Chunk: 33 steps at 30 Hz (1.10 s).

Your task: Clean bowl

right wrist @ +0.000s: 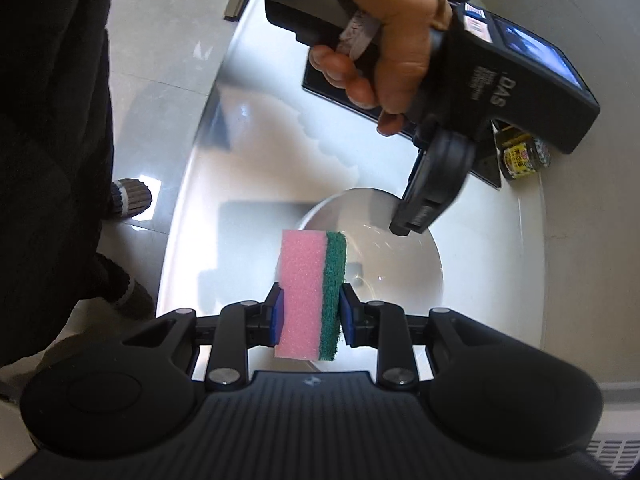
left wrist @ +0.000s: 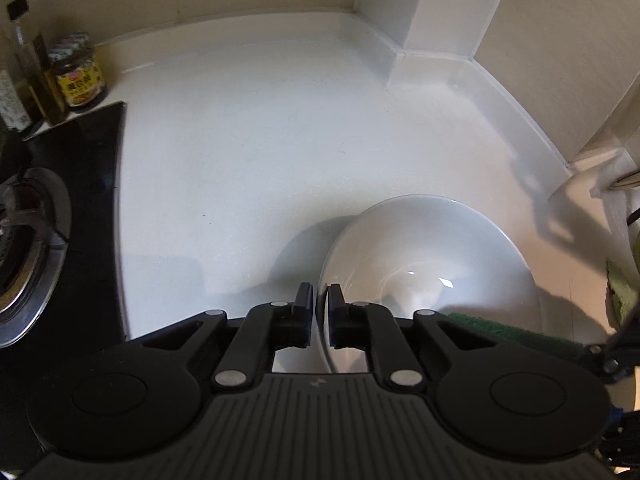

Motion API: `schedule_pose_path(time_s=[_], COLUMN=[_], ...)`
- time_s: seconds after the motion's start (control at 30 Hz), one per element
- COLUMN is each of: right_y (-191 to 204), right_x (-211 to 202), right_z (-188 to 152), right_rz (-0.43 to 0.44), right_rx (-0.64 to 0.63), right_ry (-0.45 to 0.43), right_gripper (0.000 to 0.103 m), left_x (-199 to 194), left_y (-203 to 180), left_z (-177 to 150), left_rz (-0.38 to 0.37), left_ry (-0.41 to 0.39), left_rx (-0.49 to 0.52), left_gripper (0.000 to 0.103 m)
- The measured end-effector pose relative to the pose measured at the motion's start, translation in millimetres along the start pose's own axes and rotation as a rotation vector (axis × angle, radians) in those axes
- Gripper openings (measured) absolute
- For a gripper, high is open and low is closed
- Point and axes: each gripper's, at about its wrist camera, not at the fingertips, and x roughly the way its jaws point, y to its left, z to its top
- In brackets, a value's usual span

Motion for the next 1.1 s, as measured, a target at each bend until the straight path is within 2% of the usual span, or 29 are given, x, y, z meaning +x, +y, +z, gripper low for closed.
schedule_pose_path(time_s=[0.07,0.3,0.37,0.53,0.63,0.83,0.97,1.1], right_y=[0,-6,-7,-7,-8,-10,-7,-6], right_x=[1,5,5,3,4,7,6,5], right_z=[0,6,7,6,3,2,4,6], right_rz=[-0.004,0.003,0.011,0.024,0.013,0.003,-0.001,0.006], right_rx=[0.017,0.044,0.056,0.042,0.020,0.065,0.071,0.072], right_ry=[-0.006,-0.018,-0.020,-0.019,0.003,-0.004,-0.015,-0.026], right_gripper=[0.024,0.024,0.024,0.024,0.024,0.024,0.024,0.024], left_x=[-9,-11,-10,5,15,-3,-3,4], left_y=[0,-9,-9,-7,-4,2,-4,-4], left_z=[-14,-32,-30,-1,17,-7,-20,-11], left_rz=[0.003,0.030,0.031,0.019,-0.005,0.008,0.023,0.032], left_ry=[-0.006,-0.001,-0.002,0.015,0.026,0.017,0.038,0.043], left_rx=[-0.028,-0.071,-0.061,0.070,0.063,-0.055,-0.047,0.018], left_gripper=[0.016,0.017,0.014,0.008,0.007,0.013,0.015,0.011])
